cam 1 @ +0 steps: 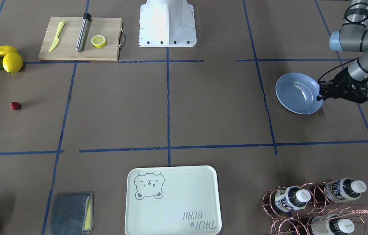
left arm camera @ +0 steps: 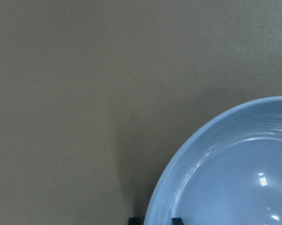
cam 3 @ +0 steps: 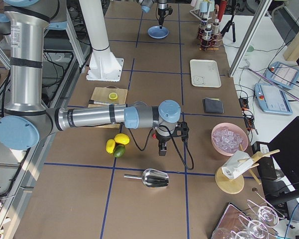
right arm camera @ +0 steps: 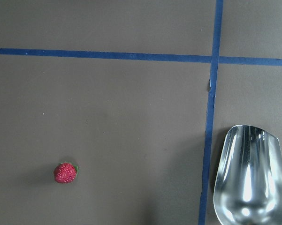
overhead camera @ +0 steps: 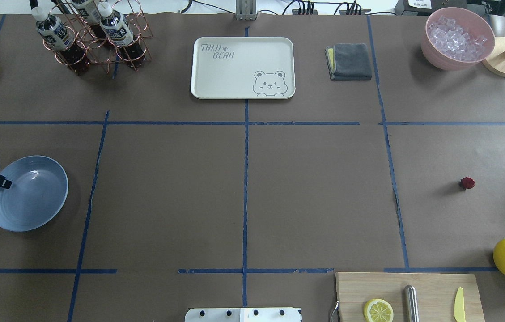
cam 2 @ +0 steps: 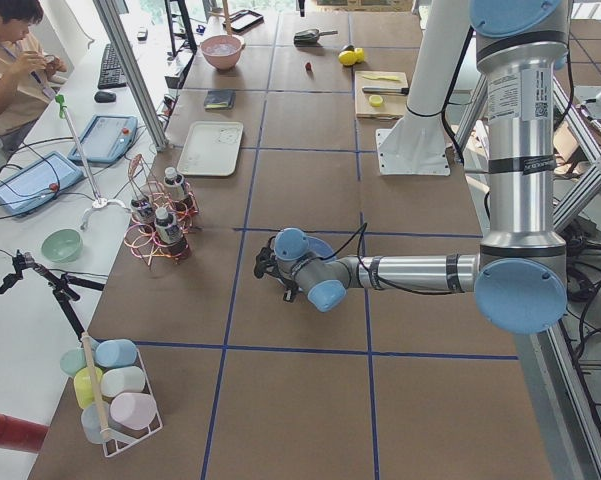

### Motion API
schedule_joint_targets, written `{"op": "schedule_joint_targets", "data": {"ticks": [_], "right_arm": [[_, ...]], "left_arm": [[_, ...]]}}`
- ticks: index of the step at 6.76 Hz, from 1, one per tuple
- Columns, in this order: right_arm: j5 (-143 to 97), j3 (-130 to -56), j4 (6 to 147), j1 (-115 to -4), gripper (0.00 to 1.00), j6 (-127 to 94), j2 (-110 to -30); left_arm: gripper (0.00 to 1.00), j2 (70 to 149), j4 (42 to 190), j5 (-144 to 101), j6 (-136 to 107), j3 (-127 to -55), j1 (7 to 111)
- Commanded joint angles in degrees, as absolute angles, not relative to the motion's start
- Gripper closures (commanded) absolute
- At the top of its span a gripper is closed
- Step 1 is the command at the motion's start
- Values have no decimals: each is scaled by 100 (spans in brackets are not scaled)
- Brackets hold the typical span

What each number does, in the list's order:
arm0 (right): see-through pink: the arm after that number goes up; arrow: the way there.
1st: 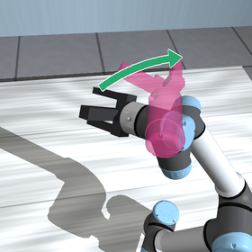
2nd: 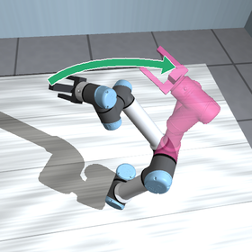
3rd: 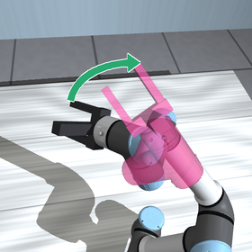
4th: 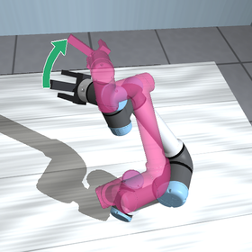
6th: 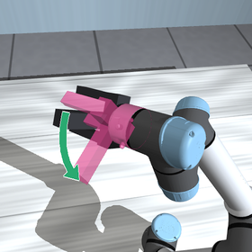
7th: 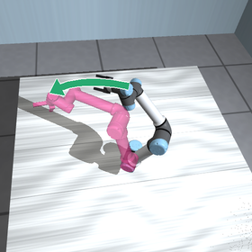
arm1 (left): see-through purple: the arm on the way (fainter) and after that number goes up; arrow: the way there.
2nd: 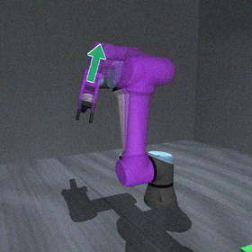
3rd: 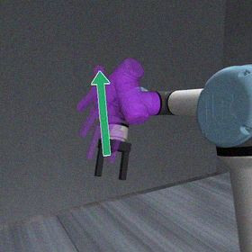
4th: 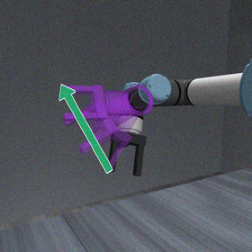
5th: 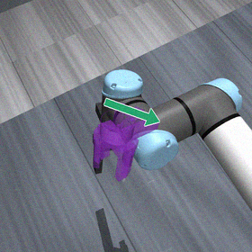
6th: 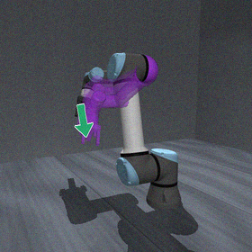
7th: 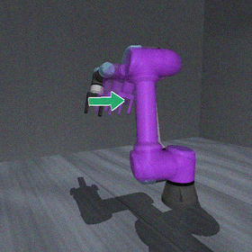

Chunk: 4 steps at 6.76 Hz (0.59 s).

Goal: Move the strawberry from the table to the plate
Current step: 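Push the light blue plate with the left gripper toward the table center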

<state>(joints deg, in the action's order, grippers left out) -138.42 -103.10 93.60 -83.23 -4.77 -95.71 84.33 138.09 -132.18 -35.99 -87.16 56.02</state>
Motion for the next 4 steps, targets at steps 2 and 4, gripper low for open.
{"op": "schedule_joint_targets", "data": {"ticks": [2,4], "right_arm": [[-13843,-10318,9360,-8314,0,-483,-9563],[-13843,-10292,9369,-8297,0,-475,-9562]], "left_arm": [[100,9091,13781,-13780,-4998,-9210,5572],[100,10042,13816,-13686,-6480,-9490,4699]]}}
